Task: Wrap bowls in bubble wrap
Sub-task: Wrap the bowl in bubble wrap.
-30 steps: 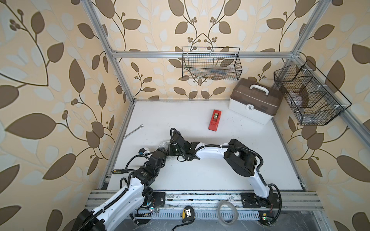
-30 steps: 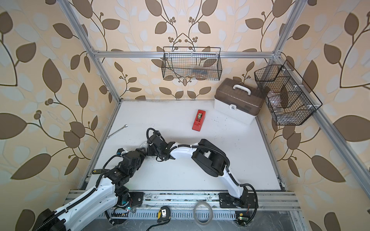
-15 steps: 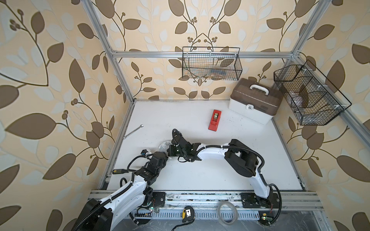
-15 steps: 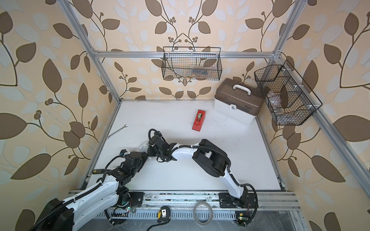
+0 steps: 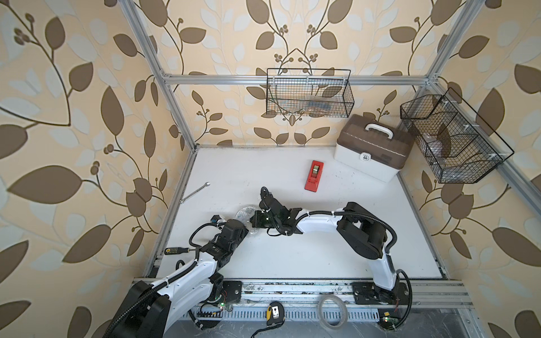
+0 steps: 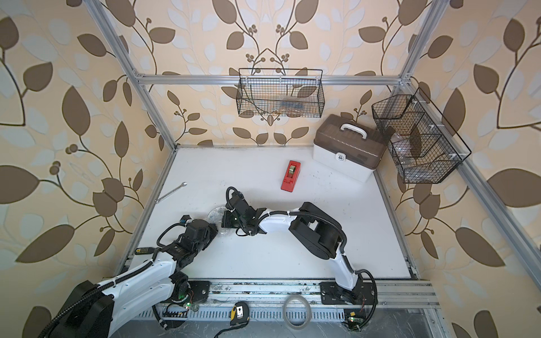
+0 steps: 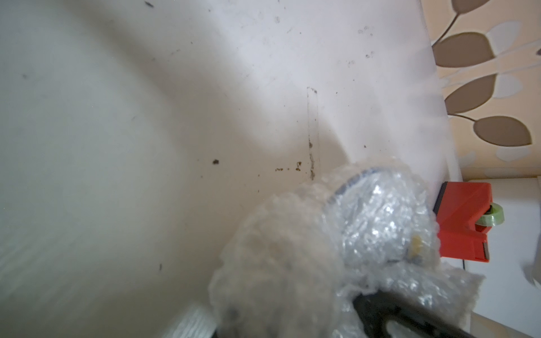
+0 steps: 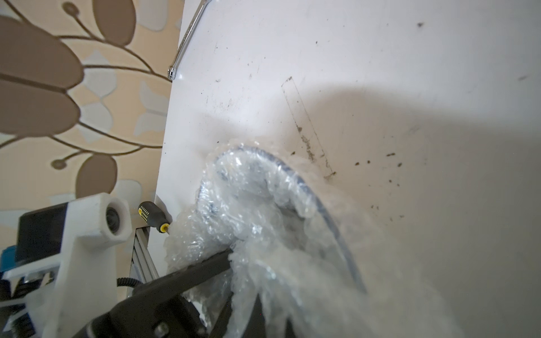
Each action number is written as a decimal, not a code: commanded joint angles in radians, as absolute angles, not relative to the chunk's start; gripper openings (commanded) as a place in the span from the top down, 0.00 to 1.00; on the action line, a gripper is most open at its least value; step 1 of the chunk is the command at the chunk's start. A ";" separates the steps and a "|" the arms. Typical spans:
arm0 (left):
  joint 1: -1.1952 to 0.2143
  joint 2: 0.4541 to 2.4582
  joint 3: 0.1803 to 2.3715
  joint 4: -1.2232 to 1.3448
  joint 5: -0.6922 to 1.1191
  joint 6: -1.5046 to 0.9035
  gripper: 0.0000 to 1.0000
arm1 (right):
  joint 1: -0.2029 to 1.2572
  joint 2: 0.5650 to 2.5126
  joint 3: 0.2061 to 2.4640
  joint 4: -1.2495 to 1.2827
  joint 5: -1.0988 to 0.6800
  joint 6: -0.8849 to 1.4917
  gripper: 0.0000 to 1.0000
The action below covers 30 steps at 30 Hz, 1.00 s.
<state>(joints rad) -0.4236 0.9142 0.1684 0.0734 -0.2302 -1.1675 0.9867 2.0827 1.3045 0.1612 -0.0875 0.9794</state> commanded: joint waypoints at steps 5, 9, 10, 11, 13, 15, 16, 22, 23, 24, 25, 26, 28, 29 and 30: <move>-0.408 1.003 0.258 0.027 -0.185 -1.103 1.00 | 0.930 1.998 1.250 0.128 -0.149 0.980 0.84; -0.408 1.057 0.296 0.017 -0.120 -1.073 1.00 | 0.905 1.963 1.246 0.134 -0.177 0.973 0.78; -0.410 1.064 0.299 0.020 -0.106 -1.068 1.00 | 0.896 1.960 1.246 0.144 -0.192 0.975 0.77; -0.411 1.067 0.300 0.018 -0.097 -1.065 1.00 | 0.889 1.956 1.246 0.154 -0.202 0.978 0.76; -0.412 1.065 0.300 0.012 -0.078 -1.056 1.00 | 0.874 1.953 1.218 0.178 -0.228 0.981 0.76; -0.414 1.059 0.301 0.001 -0.064 -1.050 1.00 | 0.865 1.953 1.221 0.184 -0.243 0.974 0.76; -0.415 1.053 0.301 -0.005 -0.056 -1.043 1.00 | 0.863 1.956 1.221 0.185 -0.254 0.973 0.76; -0.442 1.036 0.316 -0.048 -0.032 -1.014 1.00 | 0.864 1.906 1.163 0.257 -0.307 0.972 0.75; -0.451 1.033 0.321 -0.056 -0.029 -1.008 1.00 | 0.864 1.886 1.147 0.257 -0.310 0.966 0.75; -0.464 1.028 0.326 -0.066 -0.026 -1.003 1.00 | 0.864 1.861 1.128 0.255 -0.313 0.952 0.75; -0.478 1.024 0.332 -0.078 -0.023 -0.995 1.00 | 0.861 1.833 1.105 0.253 -0.315 0.940 0.75; -0.492 1.022 0.338 -0.084 -0.017 -0.986 1.00 | 0.858 1.808 1.087 0.252 -0.319 0.930 0.75; -0.532 1.022 0.359 -0.116 -0.015 -0.968 1.00 | 0.849 1.750 1.042 0.247 -0.332 0.899 0.75; -0.552 1.026 0.371 -0.129 -0.015 -0.959 1.00 | 0.843 1.721 1.018 0.237 -0.328 0.886 0.75; -0.575 1.032 0.383 -0.144 -0.018 -0.952 1.00 | 0.838 1.686 0.992 0.228 -0.321 0.869 0.74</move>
